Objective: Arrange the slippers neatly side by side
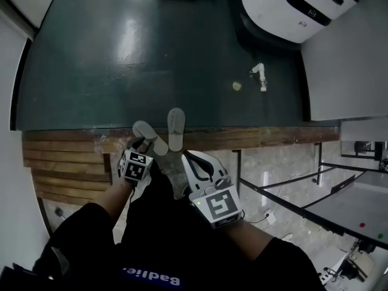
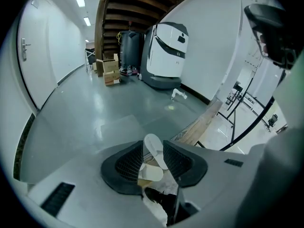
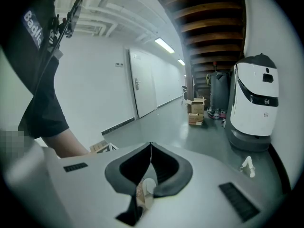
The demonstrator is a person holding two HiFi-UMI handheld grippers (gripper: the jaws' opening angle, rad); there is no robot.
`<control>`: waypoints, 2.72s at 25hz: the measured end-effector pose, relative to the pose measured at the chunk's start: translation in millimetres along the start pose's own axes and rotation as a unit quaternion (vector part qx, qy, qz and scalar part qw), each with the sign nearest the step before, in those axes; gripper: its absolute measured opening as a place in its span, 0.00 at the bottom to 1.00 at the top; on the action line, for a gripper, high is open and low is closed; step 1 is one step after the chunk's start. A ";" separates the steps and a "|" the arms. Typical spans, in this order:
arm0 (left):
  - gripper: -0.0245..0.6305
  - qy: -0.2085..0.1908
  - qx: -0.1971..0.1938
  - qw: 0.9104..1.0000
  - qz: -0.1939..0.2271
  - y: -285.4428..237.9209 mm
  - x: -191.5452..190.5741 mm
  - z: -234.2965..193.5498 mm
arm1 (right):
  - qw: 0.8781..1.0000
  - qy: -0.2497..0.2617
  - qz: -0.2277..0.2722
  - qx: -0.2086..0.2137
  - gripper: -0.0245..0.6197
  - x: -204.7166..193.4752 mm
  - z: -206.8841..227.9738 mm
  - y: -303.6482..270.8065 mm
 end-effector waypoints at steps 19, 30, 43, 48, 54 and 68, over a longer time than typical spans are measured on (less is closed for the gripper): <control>0.24 0.153 0.041 0.974 -0.164 -142.5 -102.1 -88.9 | 0.997 -0.048 -0.065 -0.012 0.04 -60.9 42.4 -130.3; 0.28 0.245 0.044 0.954 -0.170 -217.5 -152.6 -108.2 | 0.992 -0.076 -0.093 -0.029 0.04 -110.3 56.8 -179.5; 0.33 0.322 0.080 0.927 -0.177 -270.7 -198.5 -117.5 | 0.993 -0.077 -0.090 -0.024 0.04 -137.2 57.8 -208.3; 0.32 0.331 0.083 0.921 -0.187 -286.6 -213.8 -116.8 | 0.990 -0.094 -0.101 -0.027 0.04 -154.4 56.8 -207.0; 0.05 0.308 0.089 0.927 -0.193 -289.0 -216.0 -126.2 | 0.989 -0.101 -0.104 -0.032 0.04 -160.9 63.2 -205.0; 0.05 0.299 0.068 0.938 -0.162 -311.0 -164.0 -110.0 | 0.988 -0.110 -0.103 -0.042 0.04 -167.2 79.0 -200.5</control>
Point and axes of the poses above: the fingertips, and each gripper's own axes: y backward along the fingers, z to its right, x out of its top, the point moved 5 cm from there along y, backward along the fingers, and after that the axes turned 1 degree about -z, right-handed, at the moved point
